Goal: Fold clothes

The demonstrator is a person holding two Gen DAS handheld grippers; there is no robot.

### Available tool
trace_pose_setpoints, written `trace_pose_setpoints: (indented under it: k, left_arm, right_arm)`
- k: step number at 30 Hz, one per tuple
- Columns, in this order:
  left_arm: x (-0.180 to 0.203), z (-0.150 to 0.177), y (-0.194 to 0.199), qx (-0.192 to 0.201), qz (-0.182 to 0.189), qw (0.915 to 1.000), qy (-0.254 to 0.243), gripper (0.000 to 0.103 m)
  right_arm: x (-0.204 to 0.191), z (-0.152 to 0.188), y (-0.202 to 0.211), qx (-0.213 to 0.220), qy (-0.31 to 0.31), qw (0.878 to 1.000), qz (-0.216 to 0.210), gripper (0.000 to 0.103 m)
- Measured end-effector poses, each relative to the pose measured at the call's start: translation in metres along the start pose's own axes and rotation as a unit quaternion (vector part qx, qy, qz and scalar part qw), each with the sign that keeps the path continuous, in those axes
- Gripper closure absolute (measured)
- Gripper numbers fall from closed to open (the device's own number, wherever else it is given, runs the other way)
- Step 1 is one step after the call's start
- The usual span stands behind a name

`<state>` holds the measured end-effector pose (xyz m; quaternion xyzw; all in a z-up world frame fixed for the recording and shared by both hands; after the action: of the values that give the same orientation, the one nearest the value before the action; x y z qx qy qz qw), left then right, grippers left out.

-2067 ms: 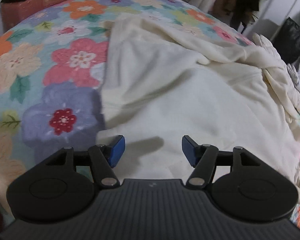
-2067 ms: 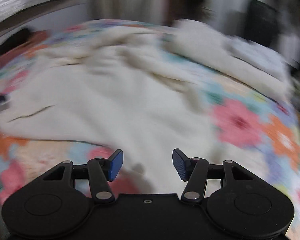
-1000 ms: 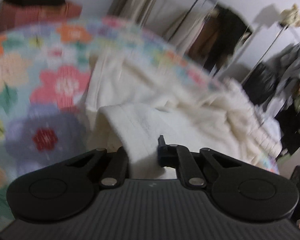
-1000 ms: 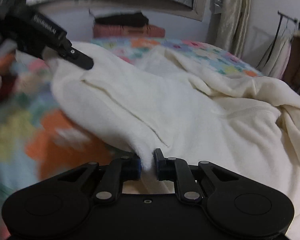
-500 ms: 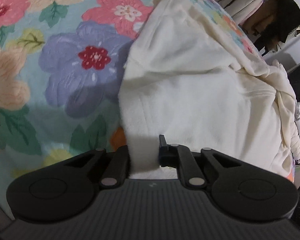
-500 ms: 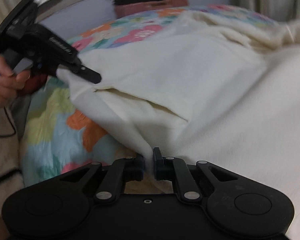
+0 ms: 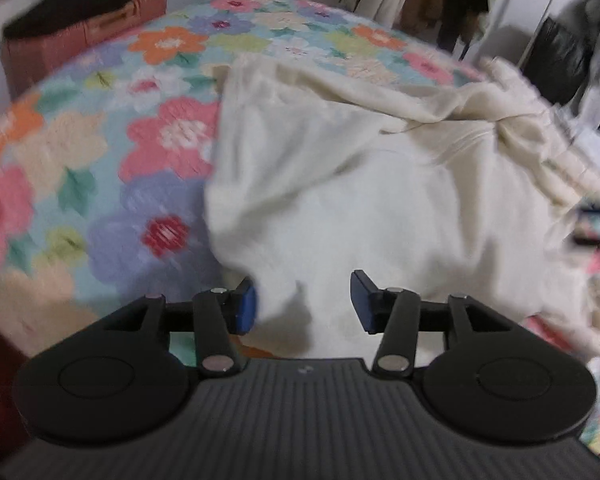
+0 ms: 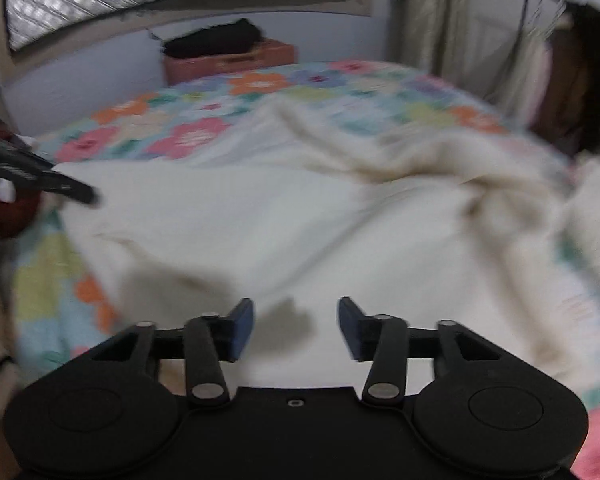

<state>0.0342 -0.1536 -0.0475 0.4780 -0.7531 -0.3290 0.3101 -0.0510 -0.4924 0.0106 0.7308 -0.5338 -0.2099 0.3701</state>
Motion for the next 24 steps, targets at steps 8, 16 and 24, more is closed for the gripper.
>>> trace_pose_setpoints:
  k: [8, 16, 24]
  left_arm:
    - [-0.004, -0.098, -0.007, 0.005, 0.049, 0.9986, 0.021, 0.042]
    - [0.030, -0.179, -0.126, -0.002, 0.071, 0.9963, 0.049, 0.023]
    - [0.012, -0.207, -0.250, -0.068, 0.028, 0.9862, 0.148, 0.023]
  right_arm:
    - [0.111, -0.062, -0.010, -0.066, 0.042, 0.996, 0.046, 0.033]
    - [0.172, -0.066, -0.091, -0.021, -0.074, 0.995, 0.064, 0.033]
    - [0.206, -0.062, -0.126, -0.036, -0.121, 0.991, 0.043, 0.028]
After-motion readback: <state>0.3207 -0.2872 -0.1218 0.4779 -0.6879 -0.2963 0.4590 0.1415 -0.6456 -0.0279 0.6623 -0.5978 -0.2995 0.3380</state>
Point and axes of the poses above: each gripper's, at about its wrist camera, not at the fingertips, and y roughly against the way its jaws point, x to its right, z to its underside, the point moved 9 cm from there along -y, roughly the way its jaws point, and after that the axes turned 1 degree about -x, right-handed, at the moved point
